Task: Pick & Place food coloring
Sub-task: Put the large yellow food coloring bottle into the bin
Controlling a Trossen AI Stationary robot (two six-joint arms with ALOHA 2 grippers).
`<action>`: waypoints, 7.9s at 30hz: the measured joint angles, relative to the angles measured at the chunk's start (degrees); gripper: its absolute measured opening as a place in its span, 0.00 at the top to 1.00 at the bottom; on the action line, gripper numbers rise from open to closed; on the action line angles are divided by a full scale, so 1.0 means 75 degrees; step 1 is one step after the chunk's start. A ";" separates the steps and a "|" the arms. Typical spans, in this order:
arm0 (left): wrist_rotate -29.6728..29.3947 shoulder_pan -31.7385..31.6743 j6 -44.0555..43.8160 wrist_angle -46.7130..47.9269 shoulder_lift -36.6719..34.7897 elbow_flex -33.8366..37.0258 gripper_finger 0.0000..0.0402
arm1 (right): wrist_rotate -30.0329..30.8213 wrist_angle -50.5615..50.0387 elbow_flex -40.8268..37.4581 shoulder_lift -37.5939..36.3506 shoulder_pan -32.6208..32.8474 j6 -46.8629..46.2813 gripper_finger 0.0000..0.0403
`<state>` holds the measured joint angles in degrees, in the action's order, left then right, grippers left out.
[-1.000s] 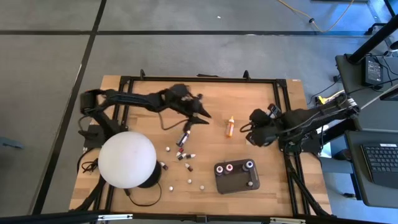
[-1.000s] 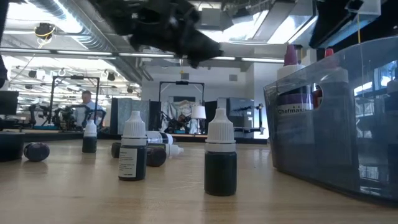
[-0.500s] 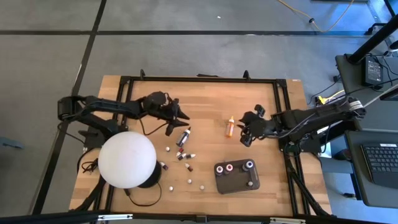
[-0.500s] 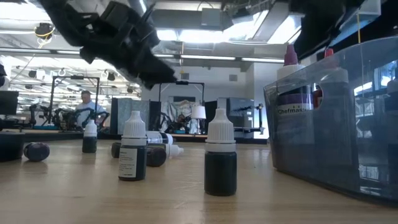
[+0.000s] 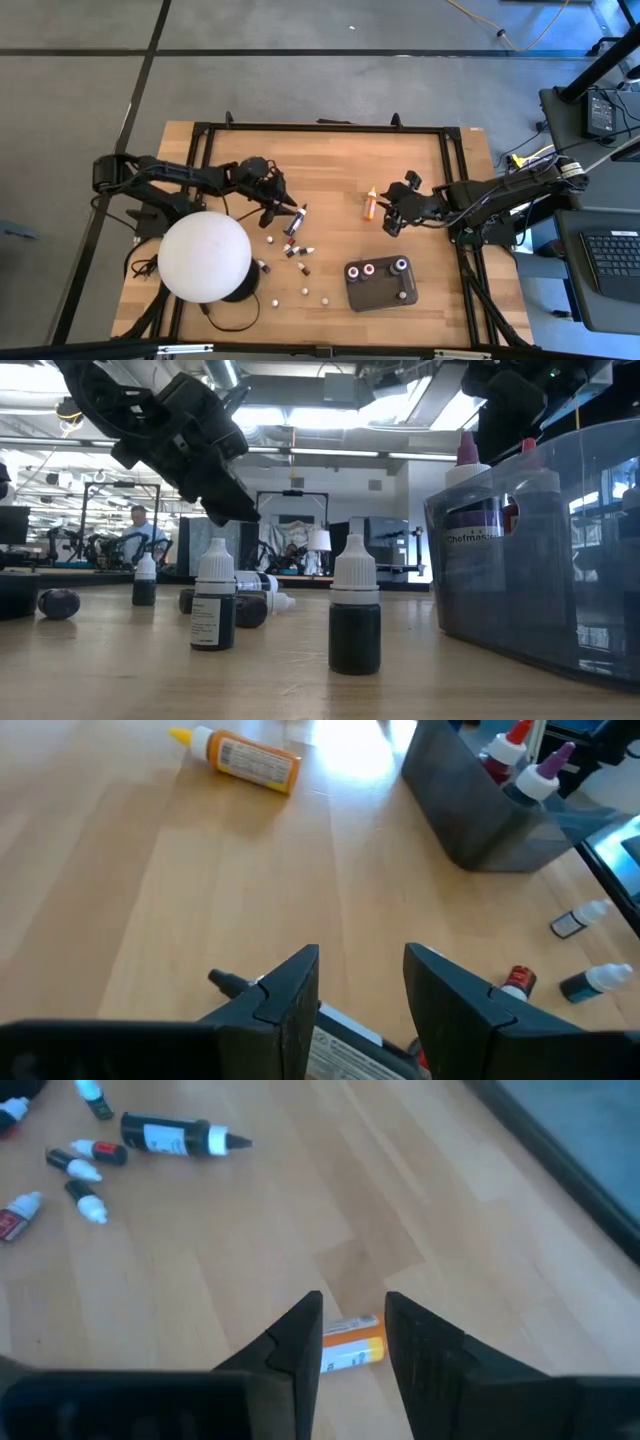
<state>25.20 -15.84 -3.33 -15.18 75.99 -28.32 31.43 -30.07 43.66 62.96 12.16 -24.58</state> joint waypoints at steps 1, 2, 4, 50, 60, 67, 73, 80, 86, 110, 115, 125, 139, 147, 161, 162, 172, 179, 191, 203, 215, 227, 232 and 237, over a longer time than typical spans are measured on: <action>-0.0001 0.0023 0.0000 0.0000 0.0000 0.0000 0.64 | 0.0141 0.0023 0.0000 0.0000 0.0000 0.0117 0.72; -0.0001 0.0055 0.0000 -0.0003 0.0000 0.0000 0.64 | 0.0295 0.0045 0.0000 0.0000 0.0000 0.0244 0.72; -0.0004 0.0100 0.0000 -0.0003 0.0000 0.0000 0.64 | 0.0362 0.0040 0.0000 -0.0002 -0.0012 0.0443 0.72; -0.0008 0.0163 0.0010 -0.0003 0.0003 0.0000 0.64 | -0.2485 0.0491 0.0009 0.2467 -0.3101 -0.3508 0.38; -0.0010 0.0163 0.0204 -0.0005 0.0003 0.0000 0.64 | -0.2357 0.0675 0.0009 0.3089 -0.3101 -0.4507 0.43; -0.0010 0.0163 0.0207 -0.0004 0.0003 0.0000 0.64 | -0.2444 0.0977 0.0009 0.3596 -0.3101 -0.4896 0.46; -0.0010 0.0163 0.0210 -0.0004 0.0003 0.0000 0.64 | -0.2514 0.1073 0.0019 0.4014 -0.3098 -0.4858 0.47; -0.0010 0.0163 0.0212 -0.0003 0.0003 0.0000 0.64 | -0.2488 0.1070 0.0032 0.4095 -0.3095 -0.4669 0.47; -0.0010 0.0163 0.0212 -0.0003 0.0003 0.0000 0.64 | -0.2491 0.1009 0.0029 0.4101 -0.3095 -0.4448 0.52; -0.0010 0.0161 0.0210 -0.0004 0.0003 0.0000 0.64 | -0.1866 0.0997 0.0734 0.3215 -0.2958 -0.2032 0.70; -0.0010 0.0161 0.0210 -0.0003 0.0003 0.0000 0.64 | 0.0101 0.1939 0.0557 0.2136 -0.2237 -0.1054 0.70; -0.0010 0.0160 0.0210 -0.0009 0.0006 0.0000 0.64 | 0.3183 0.6452 -0.1874 0.1373 -0.0592 0.0280 0.70; -0.0010 0.0160 0.0210 -0.0164 0.0006 0.0000 0.64 | 0.3683 1.2831 -0.4639 0.2724 -0.0403 0.3176 0.69; -0.0010 0.0161 0.0210 -0.0238 0.0006 0.0000 0.64 | 0.3786 1.3707 -0.4535 0.4112 -0.0642 0.3306 0.69; -0.0010 0.0162 0.0210 -0.0237 0.0006 0.0000 0.64 | 0.3036 1.6006 -0.3610 0.6129 -0.1354 0.4332 0.69; -0.0010 0.0162 0.0210 -0.0237 0.0006 0.0000 0.64 | 0.3021 1.6031 -0.3476 0.6220 -0.1391 0.4454 0.69; -0.0010 0.0162 0.0210 -0.0236 0.0006 0.0000 0.64 | 0.2832 1.6009 -0.3139 0.6797 -0.1687 0.4483 0.69; -0.0010 0.0160 0.0212 -0.0236 0.0006 0.0000 0.64 | 0.2851 1.5982 -0.3133 0.6837 -0.1687 0.4497 0.67; -0.0010 0.0161 0.0210 -0.0236 0.0006 0.0000 0.64 | 0.2854 1.5565 -0.3133 0.6840 -0.1741 0.3833 0.66; -0.0010 0.0163 0.0209 -0.0236 0.0006 0.0000 0.64 | 0.2703 1.5997 -0.3010 0.6748 -0.1707 0.3711 0.65; -0.0010 0.0161 0.0207 -0.0233 0.0006 0.0000 0.64 | 0.2645 1.6012 -0.2728 0.6726 -0.1277 0.4174 0.65; -0.0010 0.0161 0.0146 -0.0233 0.0006 0.0000 0.64 | 0.4410 1.6003 -0.2731 0.6717 -0.0550 0.4708 0.65; -0.0009 0.0161 0.0146 -0.0232 0.0006 0.0000 0.64 | 0.3770 1.5948 -0.2734 0.6195 0.0021 0.4324 0.65; -0.0010 0.0160 0.0146 -0.0233 0.0006 0.0000 0.64 | 0.2980 1.4987 -0.2734 0.5024 0.0122 0.4316 0.65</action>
<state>25.13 -14.63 -2.24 -16.93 76.03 -28.32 53.79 82.33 23.15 100.64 13.08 7.79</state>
